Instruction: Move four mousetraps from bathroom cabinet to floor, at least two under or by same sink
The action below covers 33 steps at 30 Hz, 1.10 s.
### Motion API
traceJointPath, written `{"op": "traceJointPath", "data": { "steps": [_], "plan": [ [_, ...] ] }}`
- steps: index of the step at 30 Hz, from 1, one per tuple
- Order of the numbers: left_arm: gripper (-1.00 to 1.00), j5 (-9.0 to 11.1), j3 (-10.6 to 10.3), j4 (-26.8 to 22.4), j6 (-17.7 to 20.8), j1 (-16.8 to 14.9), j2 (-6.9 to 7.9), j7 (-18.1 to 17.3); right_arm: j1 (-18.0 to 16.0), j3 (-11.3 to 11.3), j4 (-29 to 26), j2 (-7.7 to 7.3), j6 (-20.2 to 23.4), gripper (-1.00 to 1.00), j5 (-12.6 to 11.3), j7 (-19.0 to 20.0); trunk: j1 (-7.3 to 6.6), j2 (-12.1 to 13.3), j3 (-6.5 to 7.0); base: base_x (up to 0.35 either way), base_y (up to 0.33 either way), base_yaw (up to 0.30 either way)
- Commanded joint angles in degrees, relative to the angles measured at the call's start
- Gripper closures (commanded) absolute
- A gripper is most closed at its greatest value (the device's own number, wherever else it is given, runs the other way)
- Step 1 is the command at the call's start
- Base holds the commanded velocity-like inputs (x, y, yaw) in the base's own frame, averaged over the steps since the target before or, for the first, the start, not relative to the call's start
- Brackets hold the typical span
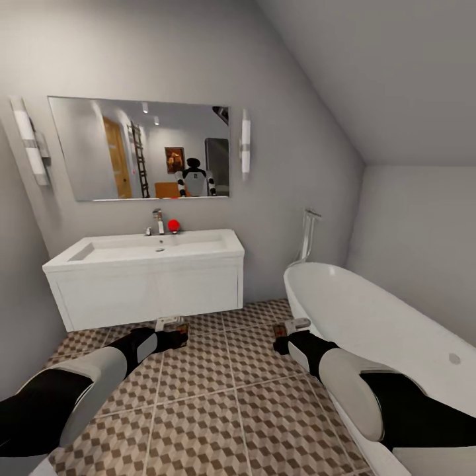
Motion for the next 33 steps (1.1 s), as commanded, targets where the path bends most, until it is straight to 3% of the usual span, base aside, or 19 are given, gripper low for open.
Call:
{"op": "traceJointPath", "data": {
  "steps": [1,9,23,33],
  "plan": [
    [1.00,0.5,-0.5,0.0,0.2,0.0,0.02,-0.1,-0.1,-0.3,0.1,-0.03,0.1,1.00,0.4,-0.1,0.03,0.0,-0.07,0.322,0.000,0.012],
    [1.00,0.5,-0.5,0.0,0.2,0.0,0.02,-0.1,-0.1,-0.3,0.1,-0.09,0.1,1.00,0.3,-0.2,0.03,0.0,-0.07,0.322,0.000,0.027],
    [1.00,0.5,-0.4,0.0,0.2,0.0,0.01,-0.1,-0.1,-0.3,0.0,-0.44,0.1,1.00,0.3,-0.2,0.03,0.0,-0.07,0.297,0.000,0.198],
    [1.00,0.5,-0.5,0.0,0.2,0.0,0.04,-0.1,-0.1,-0.3,0.0,-0.44,0.1,1.00,0.4,-0.1,0.03,0.0,-0.07,0.111,0.000,0.015]
  ]
}}
